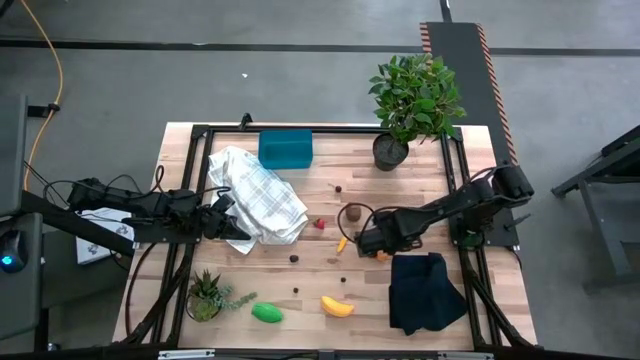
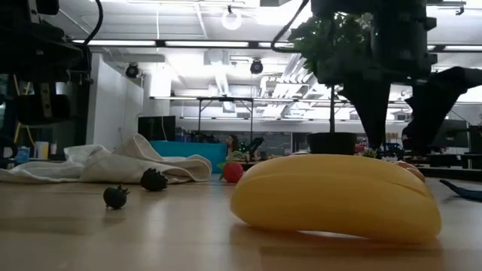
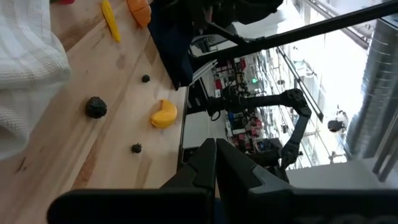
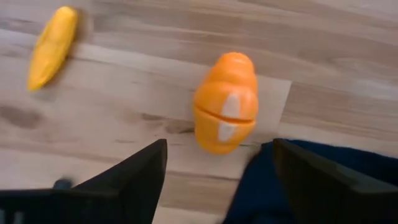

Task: Pick and placing Produce into tupperware
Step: Put the yellow croissant into the blue bin

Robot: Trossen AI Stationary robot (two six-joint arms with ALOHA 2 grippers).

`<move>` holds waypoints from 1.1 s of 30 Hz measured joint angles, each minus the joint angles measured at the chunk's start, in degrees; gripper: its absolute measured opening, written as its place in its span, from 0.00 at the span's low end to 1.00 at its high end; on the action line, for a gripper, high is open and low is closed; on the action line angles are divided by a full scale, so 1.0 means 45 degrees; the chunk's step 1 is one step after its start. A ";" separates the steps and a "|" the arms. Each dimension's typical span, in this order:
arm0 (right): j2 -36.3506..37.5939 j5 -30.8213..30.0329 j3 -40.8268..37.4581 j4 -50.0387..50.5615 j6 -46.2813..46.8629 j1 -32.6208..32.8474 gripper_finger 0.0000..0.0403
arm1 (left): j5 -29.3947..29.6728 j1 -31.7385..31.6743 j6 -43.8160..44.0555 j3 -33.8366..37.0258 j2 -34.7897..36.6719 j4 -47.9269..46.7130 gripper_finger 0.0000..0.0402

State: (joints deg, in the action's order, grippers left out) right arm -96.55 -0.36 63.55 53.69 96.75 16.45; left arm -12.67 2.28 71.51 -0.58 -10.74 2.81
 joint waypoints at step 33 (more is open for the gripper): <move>-0.0669 0.1083 -0.1408 -0.2185 -0.0606 -0.0905 0.76 | 0.0000 -0.0004 -0.0463 0.0000 0.0000 -0.0005 0.00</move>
State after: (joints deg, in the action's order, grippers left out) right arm -99.56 4.51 57.21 43.86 94.02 12.38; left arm -12.67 2.26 69.43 -0.58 -10.74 2.79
